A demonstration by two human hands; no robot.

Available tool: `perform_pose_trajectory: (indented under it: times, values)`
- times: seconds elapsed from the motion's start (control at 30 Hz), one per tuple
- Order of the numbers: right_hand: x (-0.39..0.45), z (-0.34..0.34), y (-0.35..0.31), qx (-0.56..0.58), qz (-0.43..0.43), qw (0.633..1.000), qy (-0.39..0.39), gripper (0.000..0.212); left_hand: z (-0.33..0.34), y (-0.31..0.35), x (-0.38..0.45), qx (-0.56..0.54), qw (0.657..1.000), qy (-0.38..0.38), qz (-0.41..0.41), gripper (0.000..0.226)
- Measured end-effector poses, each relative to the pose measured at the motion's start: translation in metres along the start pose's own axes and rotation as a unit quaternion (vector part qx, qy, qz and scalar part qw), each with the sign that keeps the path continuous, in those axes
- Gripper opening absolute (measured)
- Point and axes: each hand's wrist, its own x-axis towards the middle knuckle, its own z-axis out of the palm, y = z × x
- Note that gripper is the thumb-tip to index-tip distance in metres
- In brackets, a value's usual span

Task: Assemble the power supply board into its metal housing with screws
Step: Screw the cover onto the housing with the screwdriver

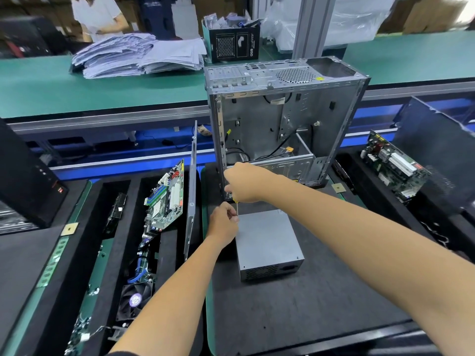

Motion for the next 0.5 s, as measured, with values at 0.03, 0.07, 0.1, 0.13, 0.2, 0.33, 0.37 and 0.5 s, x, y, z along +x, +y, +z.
perform_pose_trajectory:
  times: [0.03, 0.07, 0.1, 0.13, 0.2, 0.33, 0.37, 0.5]
  values:
    - [0.001, 0.000, 0.000, 0.023, 0.005, 1.000, -0.004, 0.021, -0.001, 0.000, 0.000, -0.004, 1.000, -0.003, -0.002, 0.012]
    - [0.001, 0.000, 0.000, 0.050, 0.010, 0.999, -0.005, 0.020, -0.001, 0.000, 0.000, -0.010, 1.000, -0.006, -0.006, 0.012]
    - [0.001, 0.000, 0.002, 0.078, 0.014, 0.997, -0.003, 0.019, -0.001, 0.000, 0.000, -0.018, 1.000, -0.009, -0.014, 0.013]
    - [0.000, 0.001, 0.004, 0.105, 0.019, 0.994, 0.004, 0.019, -0.002, 0.001, 0.001, -0.031, 0.999, -0.011, -0.025, 0.013]
    - [-0.002, 0.002, 0.010, 0.150, 0.027, 0.988, 0.024, 0.021, -0.005, 0.003, 0.003, -0.067, 0.996, -0.016, -0.057, 0.014]
    - [-0.007, 0.008, 0.024, 0.252, 0.060, 0.965, 0.037, 0.027, -0.008, 0.009, 0.005, -0.120, 0.985, -0.009, -0.122, 0.023]
    - [-0.009, 0.010, 0.027, 0.275, 0.068, 0.958, 0.041, 0.027, -0.008, 0.011, 0.005, -0.130, 0.982, -0.001, -0.134, 0.026]
    - [-0.012, 0.013, 0.035, 0.297, 0.092, 0.948, 0.062, 0.028, -0.004, 0.015, 0.004, -0.155, 0.973, 0.013, -0.169, 0.024]
